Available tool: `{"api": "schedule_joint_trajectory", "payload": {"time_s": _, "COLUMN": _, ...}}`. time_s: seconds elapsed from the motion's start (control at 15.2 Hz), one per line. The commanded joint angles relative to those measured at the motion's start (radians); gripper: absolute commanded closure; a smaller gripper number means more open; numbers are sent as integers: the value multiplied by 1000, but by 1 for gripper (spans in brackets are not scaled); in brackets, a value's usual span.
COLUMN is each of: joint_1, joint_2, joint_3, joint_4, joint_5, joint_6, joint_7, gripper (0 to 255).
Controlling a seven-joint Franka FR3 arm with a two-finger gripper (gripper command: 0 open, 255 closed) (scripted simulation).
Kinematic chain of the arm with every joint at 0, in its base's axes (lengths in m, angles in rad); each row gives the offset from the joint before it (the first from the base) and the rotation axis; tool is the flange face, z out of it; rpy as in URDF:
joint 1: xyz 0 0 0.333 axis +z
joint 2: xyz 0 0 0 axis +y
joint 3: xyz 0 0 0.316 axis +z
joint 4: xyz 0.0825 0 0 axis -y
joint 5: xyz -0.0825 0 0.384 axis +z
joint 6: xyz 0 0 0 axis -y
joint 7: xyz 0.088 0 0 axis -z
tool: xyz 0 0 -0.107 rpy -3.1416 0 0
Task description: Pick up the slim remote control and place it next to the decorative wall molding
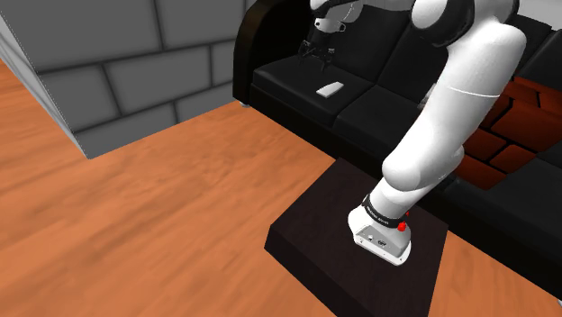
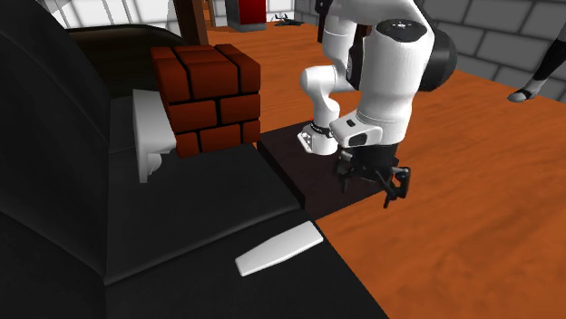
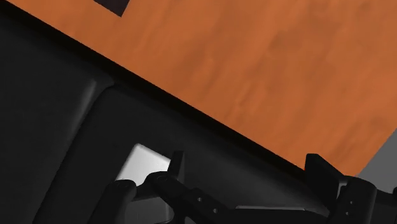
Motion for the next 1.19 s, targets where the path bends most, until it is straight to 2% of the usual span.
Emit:
{"api": "schedule_joint_trajectory", "payload": {"time_s": 0.0, "joint_1": -21, "joint_2": 56, "joint_3": -19, "joint_4": 46, "joint_5": 10, "joint_6": 1, "joint_7": 23, "gripper": 0}}
{"api": "schedule_joint_trajectory", "payload": {"time_s": 0.92, "joint_1": -182, "joint_2": 374, "joint_3": -132, "joint_4": 322, "joint_5": 94, "joint_6": -25, "joint_7": 193, "gripper": 0}}
{"api": "schedule_joint_trajectory", "payload": {"time_s": 1.12, "joint_1": -187, "joint_2": 389, "joint_3": -132, "joint_4": 313, "joint_5": 99, "joint_6": -3, "joint_7": 195, "gripper": 0}}
